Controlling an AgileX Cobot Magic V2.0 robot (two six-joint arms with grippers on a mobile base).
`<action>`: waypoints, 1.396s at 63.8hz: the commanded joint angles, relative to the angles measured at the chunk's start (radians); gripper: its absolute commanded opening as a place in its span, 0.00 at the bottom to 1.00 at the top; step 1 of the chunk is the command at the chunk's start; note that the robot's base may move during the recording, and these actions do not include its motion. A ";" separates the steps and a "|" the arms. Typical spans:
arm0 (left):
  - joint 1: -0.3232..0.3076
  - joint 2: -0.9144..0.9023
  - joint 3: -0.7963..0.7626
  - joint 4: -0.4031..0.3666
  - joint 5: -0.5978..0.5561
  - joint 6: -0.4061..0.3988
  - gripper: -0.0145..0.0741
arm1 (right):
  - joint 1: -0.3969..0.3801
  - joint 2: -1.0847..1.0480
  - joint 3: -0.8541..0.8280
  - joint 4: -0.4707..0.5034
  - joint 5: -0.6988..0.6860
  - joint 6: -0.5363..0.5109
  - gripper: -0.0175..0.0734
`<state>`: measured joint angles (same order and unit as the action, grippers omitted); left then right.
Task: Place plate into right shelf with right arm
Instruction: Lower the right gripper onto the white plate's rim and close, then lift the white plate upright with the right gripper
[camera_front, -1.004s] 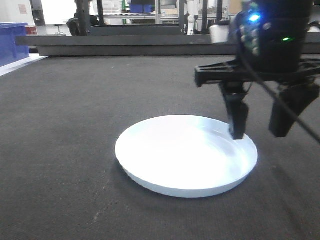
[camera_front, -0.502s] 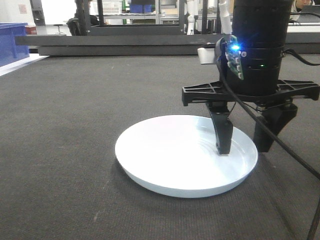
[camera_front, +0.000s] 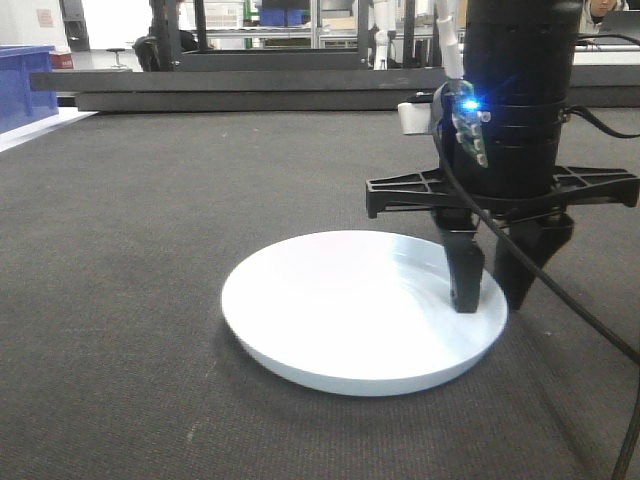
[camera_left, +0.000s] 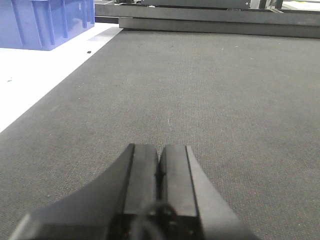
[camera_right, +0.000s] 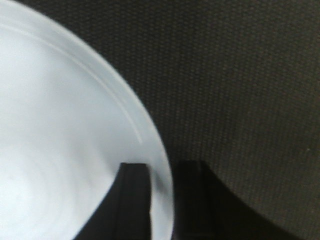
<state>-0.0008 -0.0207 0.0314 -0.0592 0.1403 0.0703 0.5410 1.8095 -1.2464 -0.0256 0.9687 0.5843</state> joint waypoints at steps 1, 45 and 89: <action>-0.006 -0.002 0.008 -0.004 -0.089 0.003 0.11 | -0.002 -0.053 -0.030 0.010 -0.012 0.002 0.27; -0.006 -0.002 0.008 -0.004 -0.089 0.003 0.11 | -0.144 -0.503 0.251 0.016 -0.404 -0.213 0.25; -0.006 -0.002 0.008 -0.004 -0.089 0.003 0.11 | -0.375 -1.186 0.800 0.026 -1.059 -0.496 0.25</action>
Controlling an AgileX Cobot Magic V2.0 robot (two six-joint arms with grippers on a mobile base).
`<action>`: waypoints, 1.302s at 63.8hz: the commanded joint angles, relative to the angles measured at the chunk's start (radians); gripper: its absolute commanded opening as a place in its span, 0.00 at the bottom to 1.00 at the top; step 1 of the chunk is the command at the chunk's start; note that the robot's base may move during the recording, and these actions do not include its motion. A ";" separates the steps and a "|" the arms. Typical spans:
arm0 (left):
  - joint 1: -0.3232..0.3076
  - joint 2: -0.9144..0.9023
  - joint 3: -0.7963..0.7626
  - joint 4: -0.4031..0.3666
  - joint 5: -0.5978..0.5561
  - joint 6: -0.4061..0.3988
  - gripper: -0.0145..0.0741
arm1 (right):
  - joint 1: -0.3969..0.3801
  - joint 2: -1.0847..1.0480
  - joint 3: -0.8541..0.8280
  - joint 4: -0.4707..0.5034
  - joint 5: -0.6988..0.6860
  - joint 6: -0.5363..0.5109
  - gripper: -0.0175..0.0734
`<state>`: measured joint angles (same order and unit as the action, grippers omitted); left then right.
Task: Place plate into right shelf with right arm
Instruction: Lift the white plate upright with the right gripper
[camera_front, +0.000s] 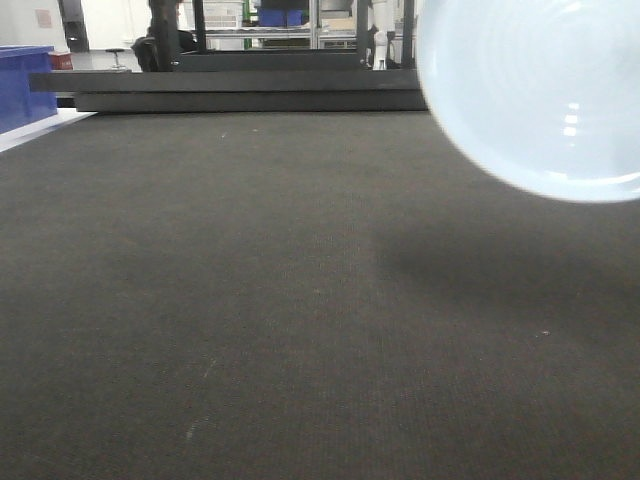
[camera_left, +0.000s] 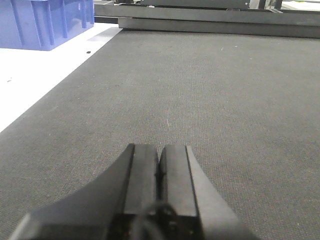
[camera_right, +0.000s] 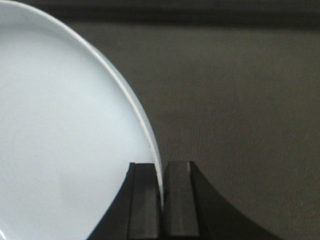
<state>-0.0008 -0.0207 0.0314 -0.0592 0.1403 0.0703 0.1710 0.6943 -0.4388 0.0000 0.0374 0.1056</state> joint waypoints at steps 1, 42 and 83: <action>-0.006 -0.002 0.008 -0.004 -0.089 0.003 0.11 | -0.005 -0.084 -0.004 -0.005 -0.127 -0.017 0.25; -0.006 -0.002 0.008 -0.004 -0.089 0.003 0.11 | -0.005 -0.333 0.015 -0.020 -0.097 -0.017 0.25; -0.006 -0.002 0.008 -0.004 -0.089 0.003 0.11 | -0.005 -0.333 0.015 -0.020 -0.097 -0.017 0.25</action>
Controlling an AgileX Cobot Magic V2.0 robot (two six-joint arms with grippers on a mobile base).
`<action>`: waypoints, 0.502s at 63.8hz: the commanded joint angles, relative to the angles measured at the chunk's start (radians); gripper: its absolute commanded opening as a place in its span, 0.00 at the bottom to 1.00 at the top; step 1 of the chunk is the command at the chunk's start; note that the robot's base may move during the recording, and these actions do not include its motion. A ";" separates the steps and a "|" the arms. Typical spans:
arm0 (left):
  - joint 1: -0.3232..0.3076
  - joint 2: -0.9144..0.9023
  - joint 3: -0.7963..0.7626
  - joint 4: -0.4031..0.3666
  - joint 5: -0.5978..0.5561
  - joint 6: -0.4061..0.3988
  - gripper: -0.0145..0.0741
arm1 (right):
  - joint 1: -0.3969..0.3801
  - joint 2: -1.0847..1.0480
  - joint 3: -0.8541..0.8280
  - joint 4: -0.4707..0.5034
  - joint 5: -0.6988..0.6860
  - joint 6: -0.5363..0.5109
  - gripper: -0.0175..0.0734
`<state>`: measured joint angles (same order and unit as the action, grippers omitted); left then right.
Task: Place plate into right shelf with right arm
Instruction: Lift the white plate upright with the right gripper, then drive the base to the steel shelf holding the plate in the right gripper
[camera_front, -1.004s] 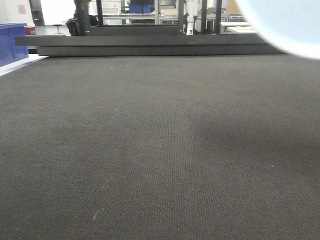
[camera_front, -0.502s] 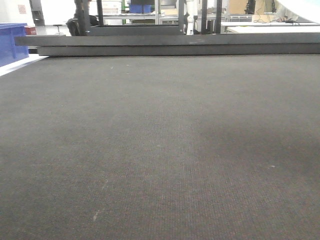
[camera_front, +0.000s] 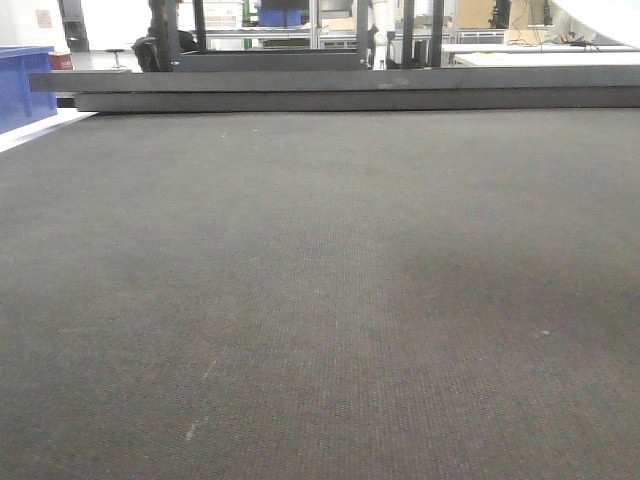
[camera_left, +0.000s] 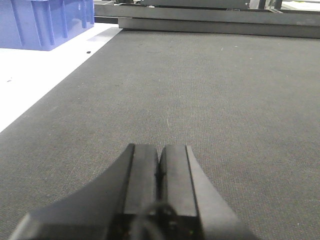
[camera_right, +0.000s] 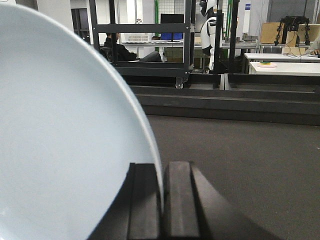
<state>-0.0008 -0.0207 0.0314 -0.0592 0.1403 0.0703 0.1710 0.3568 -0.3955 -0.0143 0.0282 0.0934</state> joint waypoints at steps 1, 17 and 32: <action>-0.006 -0.002 0.008 -0.004 -0.089 0.003 0.11 | -0.005 0.005 -0.029 -0.006 -0.088 -0.005 0.25; -0.006 -0.002 0.008 -0.004 -0.089 0.003 0.11 | -0.005 0.005 -0.029 -0.006 -0.088 -0.005 0.25; -0.006 -0.002 0.008 -0.004 -0.089 0.003 0.11 | -0.005 0.005 -0.029 -0.006 -0.088 -0.005 0.25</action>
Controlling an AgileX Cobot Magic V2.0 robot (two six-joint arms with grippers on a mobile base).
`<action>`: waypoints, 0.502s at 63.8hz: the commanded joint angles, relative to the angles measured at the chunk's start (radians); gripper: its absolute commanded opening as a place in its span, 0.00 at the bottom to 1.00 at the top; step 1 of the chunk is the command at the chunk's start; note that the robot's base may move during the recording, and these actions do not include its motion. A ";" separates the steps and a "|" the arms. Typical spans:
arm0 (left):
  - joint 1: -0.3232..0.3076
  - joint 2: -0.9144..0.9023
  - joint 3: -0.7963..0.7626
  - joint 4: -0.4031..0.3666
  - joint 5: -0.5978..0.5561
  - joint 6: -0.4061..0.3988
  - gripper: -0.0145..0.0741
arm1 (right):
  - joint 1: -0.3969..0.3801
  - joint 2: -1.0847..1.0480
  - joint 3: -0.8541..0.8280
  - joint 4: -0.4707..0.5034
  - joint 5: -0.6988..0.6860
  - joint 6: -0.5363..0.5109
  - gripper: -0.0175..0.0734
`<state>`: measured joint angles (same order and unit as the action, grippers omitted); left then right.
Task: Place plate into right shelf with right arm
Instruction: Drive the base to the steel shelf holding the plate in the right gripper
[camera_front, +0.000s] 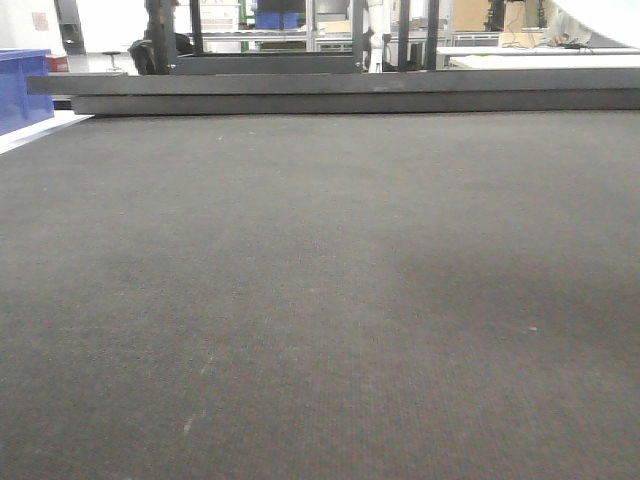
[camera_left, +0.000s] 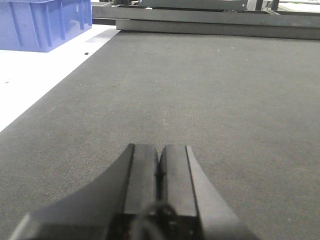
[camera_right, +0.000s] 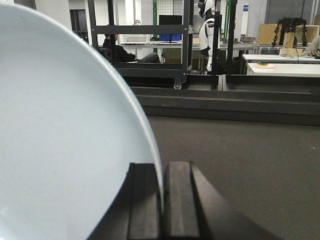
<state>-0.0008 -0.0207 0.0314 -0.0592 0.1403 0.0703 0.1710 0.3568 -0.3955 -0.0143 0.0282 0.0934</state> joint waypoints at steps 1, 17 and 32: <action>-0.006 -0.002 0.008 -0.004 -0.089 0.003 0.11 | -0.005 0.005 -0.029 -0.006 -0.088 -0.005 0.25; -0.006 -0.002 0.008 -0.004 -0.089 0.003 0.11 | -0.005 0.005 -0.029 -0.006 -0.088 -0.005 0.25; -0.006 -0.002 0.008 -0.004 -0.089 0.003 0.11 | -0.005 0.005 -0.029 -0.006 -0.088 -0.005 0.25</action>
<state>-0.0008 -0.0207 0.0314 -0.0592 0.1403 0.0703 0.1710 0.3568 -0.3955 -0.0143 0.0282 0.0934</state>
